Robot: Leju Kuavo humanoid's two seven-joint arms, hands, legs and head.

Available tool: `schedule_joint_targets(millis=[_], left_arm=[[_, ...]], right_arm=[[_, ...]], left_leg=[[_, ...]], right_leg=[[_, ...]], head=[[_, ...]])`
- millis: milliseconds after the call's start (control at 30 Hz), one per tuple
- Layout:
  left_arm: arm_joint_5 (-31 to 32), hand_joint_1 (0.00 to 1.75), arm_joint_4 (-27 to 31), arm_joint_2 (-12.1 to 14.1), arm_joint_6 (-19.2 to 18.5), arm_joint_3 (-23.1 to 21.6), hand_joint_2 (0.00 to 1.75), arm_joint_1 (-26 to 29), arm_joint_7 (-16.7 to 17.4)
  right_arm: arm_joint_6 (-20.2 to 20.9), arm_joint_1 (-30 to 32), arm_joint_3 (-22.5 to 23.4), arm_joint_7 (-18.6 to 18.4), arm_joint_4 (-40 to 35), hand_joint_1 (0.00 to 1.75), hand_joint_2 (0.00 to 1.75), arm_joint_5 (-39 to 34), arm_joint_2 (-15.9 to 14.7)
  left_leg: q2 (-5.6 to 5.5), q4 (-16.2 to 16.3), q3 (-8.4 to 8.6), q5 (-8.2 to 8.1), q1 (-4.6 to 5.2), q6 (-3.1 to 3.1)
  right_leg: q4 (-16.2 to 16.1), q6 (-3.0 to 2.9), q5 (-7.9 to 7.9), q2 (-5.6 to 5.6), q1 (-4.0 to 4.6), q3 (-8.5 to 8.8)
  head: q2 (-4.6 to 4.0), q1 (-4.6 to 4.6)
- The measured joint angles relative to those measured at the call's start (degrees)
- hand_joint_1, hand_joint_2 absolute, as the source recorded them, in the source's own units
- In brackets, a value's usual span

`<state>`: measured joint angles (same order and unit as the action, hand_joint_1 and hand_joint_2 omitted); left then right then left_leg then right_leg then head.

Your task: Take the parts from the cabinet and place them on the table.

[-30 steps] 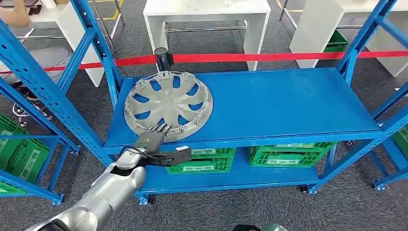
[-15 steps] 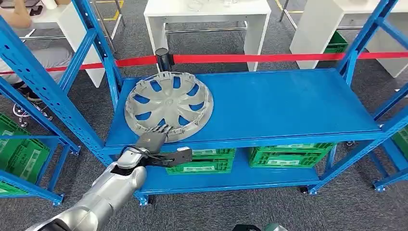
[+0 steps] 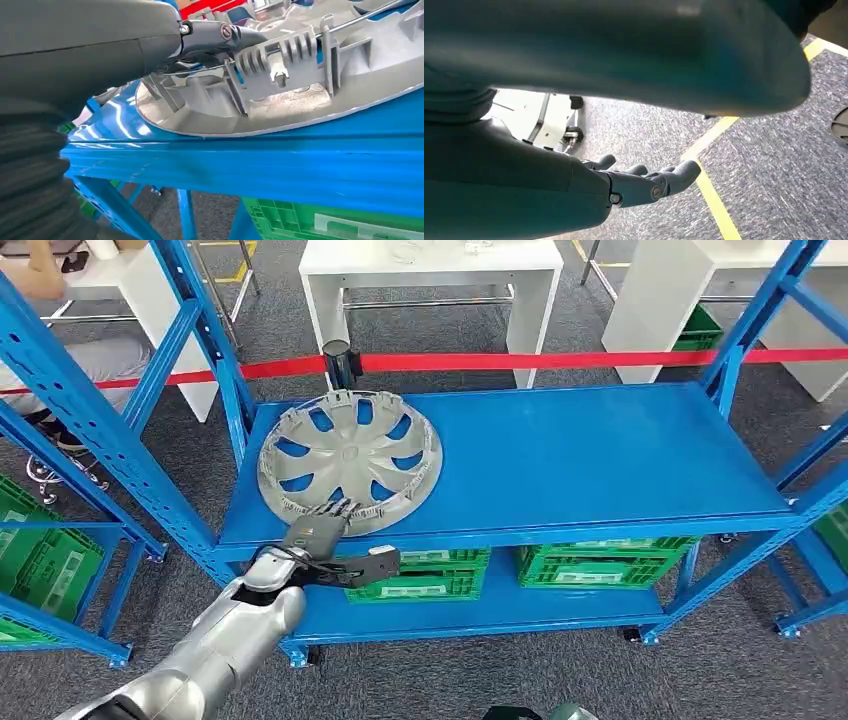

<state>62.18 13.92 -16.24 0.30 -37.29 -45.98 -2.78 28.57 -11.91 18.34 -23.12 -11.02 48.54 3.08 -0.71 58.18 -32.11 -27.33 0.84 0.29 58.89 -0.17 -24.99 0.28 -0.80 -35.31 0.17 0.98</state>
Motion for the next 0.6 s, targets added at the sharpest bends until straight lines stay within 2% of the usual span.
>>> schedule_joint_targets(millis=[233,600], left_arm=[[-0.41,0.00,-0.02,-0.31,0.81,0.00,1.75,0.23,2.32],[-0.28,0.00,-0.04,-0.39,0.79,0.00,1.75,0.31,2.43]], right_arm=[[0.00,-0.09,0.13,-0.19,0.00,0.00,0.00,0.33,0.02],[0.00,-0.09,0.24,-0.55,0.00,0.00,0.00,0.52,0.04]], left_leg=[[0.00,0.00,0.00,0.00,0.00,0.00],[0.00,0.00,0.00,-0.01,0.00,0.01]], right_leg=[[0.00,0.00,0.00,0.00,0.00,0.00],[0.00,0.01,0.00,0.00,0.00,0.00]], head=[[0.00,0.00],[0.00,0.00]])
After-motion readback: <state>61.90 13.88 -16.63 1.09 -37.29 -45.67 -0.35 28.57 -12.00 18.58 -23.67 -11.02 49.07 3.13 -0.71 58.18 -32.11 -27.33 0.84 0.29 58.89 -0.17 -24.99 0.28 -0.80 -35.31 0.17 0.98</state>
